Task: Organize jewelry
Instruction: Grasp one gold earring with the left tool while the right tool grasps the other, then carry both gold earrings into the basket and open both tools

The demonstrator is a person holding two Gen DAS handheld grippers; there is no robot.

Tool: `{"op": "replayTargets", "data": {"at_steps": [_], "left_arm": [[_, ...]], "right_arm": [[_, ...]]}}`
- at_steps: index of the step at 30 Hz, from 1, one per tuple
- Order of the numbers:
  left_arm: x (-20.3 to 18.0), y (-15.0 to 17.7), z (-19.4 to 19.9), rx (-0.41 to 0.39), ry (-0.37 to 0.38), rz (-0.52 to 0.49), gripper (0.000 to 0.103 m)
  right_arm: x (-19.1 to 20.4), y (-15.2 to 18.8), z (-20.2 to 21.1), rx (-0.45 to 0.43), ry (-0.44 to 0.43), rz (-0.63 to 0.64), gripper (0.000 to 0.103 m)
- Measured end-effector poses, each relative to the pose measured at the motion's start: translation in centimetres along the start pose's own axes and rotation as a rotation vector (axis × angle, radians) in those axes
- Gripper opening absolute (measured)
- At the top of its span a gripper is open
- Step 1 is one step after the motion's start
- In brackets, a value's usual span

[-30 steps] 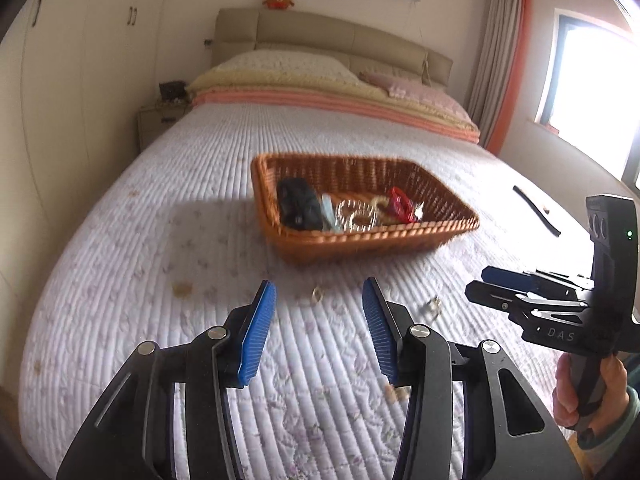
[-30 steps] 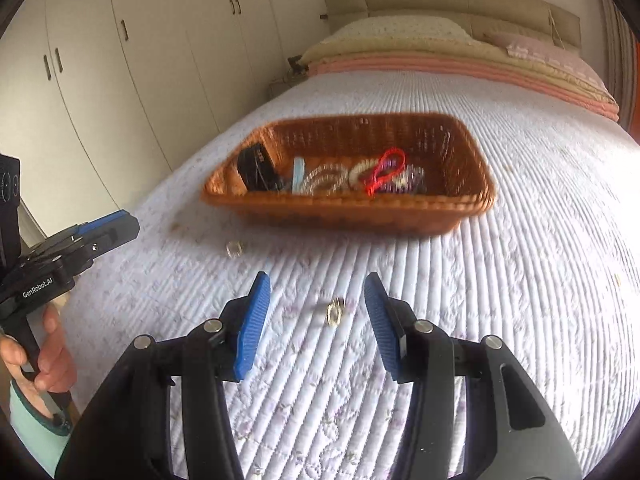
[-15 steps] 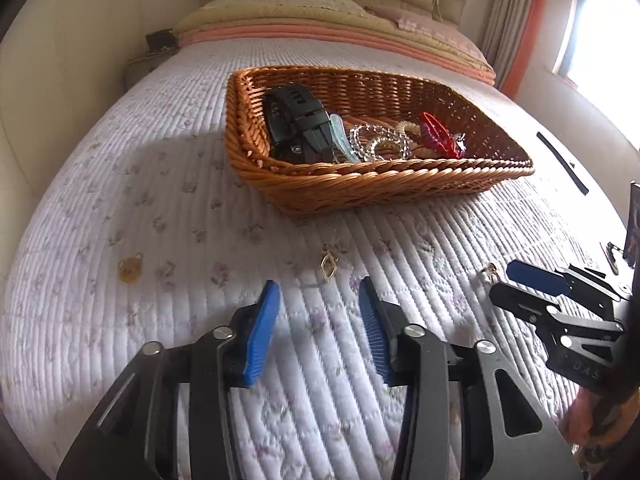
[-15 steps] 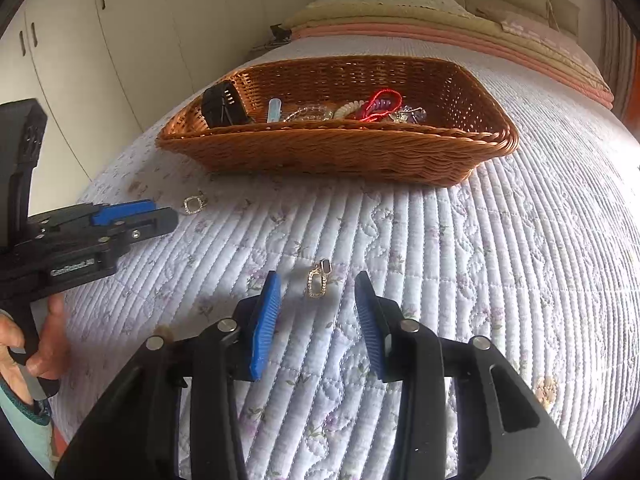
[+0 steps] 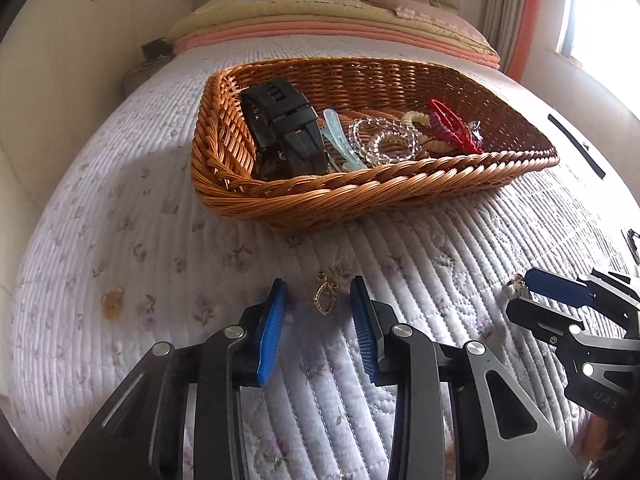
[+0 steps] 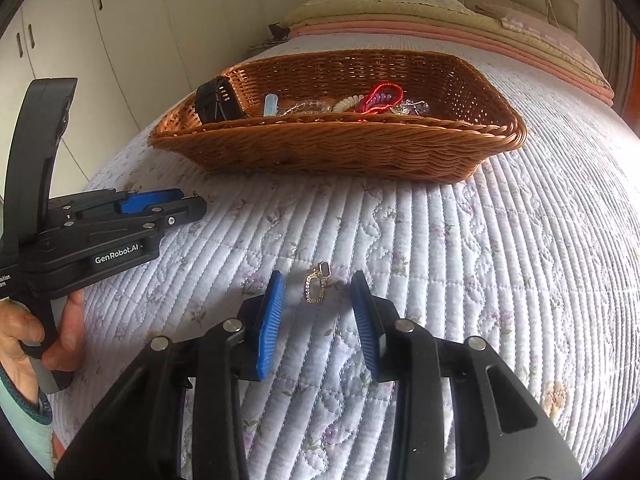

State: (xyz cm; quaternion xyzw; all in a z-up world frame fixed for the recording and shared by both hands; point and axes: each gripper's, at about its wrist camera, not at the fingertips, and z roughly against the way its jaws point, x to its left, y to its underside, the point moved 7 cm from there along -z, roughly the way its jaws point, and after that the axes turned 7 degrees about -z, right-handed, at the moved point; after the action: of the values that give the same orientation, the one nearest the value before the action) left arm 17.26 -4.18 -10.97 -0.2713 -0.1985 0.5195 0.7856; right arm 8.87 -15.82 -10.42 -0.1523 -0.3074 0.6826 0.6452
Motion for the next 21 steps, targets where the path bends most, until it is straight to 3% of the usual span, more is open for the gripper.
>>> {"op": "replayTargets", "data": {"at_steps": [6,15,21], "left_arm": [[-0.04,0.28,0.18,-0.019,0.015,0.001,0.028],[-0.03,0.46,0.2,-0.025,0.015,-0.005,0.027],[-0.24,0.59,0.32,-0.029,0.004,-0.017,0.005]], "right_arm": [[0.07,0.09,-0.12,-0.005,0.012,0.01,0.031],[-0.04,-0.18,-0.49,-0.009,0.007,0.002,0.011],[-0.29,-0.08,-0.39,-0.012,-0.005,-0.02,0.007]]}}
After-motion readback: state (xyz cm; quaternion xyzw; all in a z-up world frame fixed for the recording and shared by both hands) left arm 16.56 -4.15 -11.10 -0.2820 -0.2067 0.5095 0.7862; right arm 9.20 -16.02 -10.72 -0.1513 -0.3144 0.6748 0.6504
